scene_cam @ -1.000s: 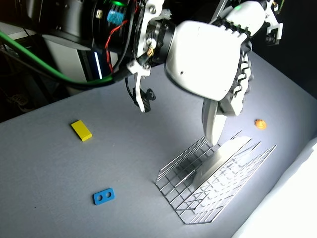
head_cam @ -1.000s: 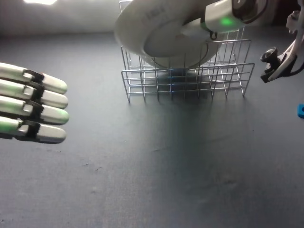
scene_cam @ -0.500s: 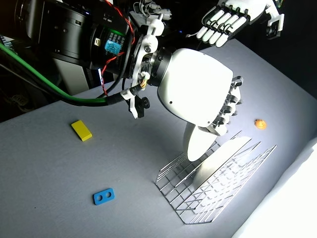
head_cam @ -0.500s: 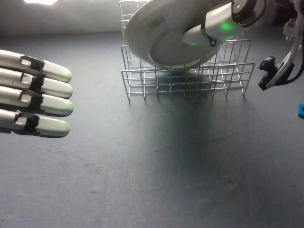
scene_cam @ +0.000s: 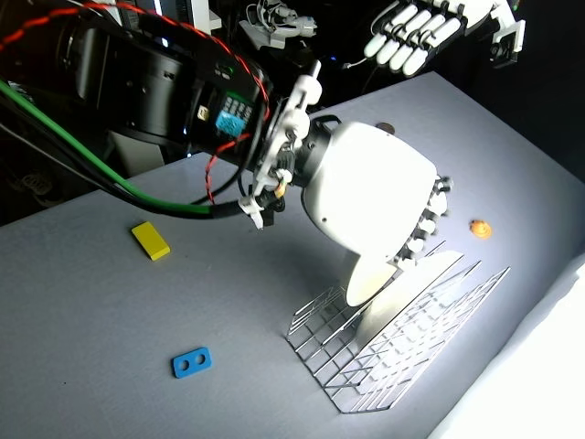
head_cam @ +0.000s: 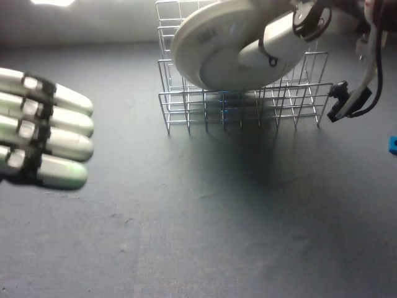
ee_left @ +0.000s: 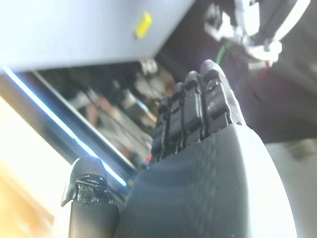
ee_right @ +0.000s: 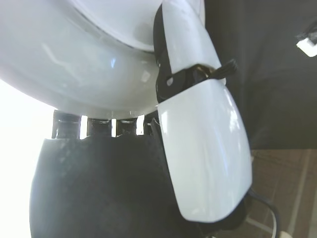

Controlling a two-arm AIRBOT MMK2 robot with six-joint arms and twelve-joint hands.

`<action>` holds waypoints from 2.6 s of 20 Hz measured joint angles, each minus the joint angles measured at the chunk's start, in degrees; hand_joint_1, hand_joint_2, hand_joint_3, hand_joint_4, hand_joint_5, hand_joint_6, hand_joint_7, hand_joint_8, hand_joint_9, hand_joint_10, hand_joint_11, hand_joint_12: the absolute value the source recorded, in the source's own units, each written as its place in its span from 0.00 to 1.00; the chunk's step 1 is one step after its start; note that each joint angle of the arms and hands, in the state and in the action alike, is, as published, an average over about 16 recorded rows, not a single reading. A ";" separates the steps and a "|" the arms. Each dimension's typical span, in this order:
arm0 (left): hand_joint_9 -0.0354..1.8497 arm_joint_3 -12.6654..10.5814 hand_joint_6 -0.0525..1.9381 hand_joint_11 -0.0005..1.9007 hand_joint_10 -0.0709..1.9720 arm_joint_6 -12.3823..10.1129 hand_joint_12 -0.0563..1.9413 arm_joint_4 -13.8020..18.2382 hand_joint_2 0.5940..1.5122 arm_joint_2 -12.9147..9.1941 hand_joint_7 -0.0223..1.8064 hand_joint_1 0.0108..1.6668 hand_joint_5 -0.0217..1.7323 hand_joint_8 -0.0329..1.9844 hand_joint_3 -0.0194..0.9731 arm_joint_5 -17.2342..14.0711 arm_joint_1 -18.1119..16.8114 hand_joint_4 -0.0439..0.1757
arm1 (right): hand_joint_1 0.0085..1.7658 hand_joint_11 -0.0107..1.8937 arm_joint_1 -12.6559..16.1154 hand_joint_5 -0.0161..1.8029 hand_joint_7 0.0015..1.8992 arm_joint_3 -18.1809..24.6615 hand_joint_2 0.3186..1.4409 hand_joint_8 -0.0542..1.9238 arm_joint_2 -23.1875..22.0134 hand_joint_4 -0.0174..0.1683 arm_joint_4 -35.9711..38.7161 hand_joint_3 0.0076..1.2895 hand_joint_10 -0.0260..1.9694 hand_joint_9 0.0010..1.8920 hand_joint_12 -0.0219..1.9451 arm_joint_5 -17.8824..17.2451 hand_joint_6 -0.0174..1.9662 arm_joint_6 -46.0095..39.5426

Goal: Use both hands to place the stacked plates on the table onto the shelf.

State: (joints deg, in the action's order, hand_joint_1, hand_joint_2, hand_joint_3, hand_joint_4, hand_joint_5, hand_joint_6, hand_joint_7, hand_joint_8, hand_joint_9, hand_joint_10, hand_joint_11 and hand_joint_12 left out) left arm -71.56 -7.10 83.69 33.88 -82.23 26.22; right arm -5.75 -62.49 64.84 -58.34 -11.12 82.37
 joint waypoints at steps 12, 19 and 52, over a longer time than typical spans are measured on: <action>0.06 3.44 0.03 0.01 0.04 4.93 0.12 -4.83 0.67 -0.84 0.06 0.01 0.06 0.02 0.04 1.27 1.78 0.19 | 0.76 0.46 -3.66 0.46 0.48 -3.78 0.65 0.55 2.78 0.06 -1.87 0.00 0.52 0.51 0.70 -0.15 0.56 0.03; 0.06 2.31 0.03 0.01 0.04 6.28 0.12 -5.57 0.67 -0.29 0.06 0.01 0.05 0.02 0.04 0.88 1.90 0.19 | 0.72 0.44 -5.57 0.45 0.48 -4.76 0.67 0.50 3.24 0.08 -2.21 0.00 0.39 0.51 0.70 -0.65 0.55 -0.02; 0.08 -1.51 0.03 0.01 0.04 5.06 0.13 0.99 0.67 3.02 0.08 0.00 0.07 0.02 0.04 -2.68 0.39 0.19 | 0.56 0.18 1.14 0.41 0.45 0.76 0.61 0.04 -2.33 0.06 1.09 0.00 0.05 0.44 0.64 0.23 0.03 1.45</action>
State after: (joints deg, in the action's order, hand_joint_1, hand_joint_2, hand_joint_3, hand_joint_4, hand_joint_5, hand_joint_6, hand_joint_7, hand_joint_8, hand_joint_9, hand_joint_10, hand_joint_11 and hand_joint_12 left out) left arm -73.07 -2.04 84.68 36.90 -84.91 26.61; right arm -4.61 -61.72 62.51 -57.25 -10.89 83.83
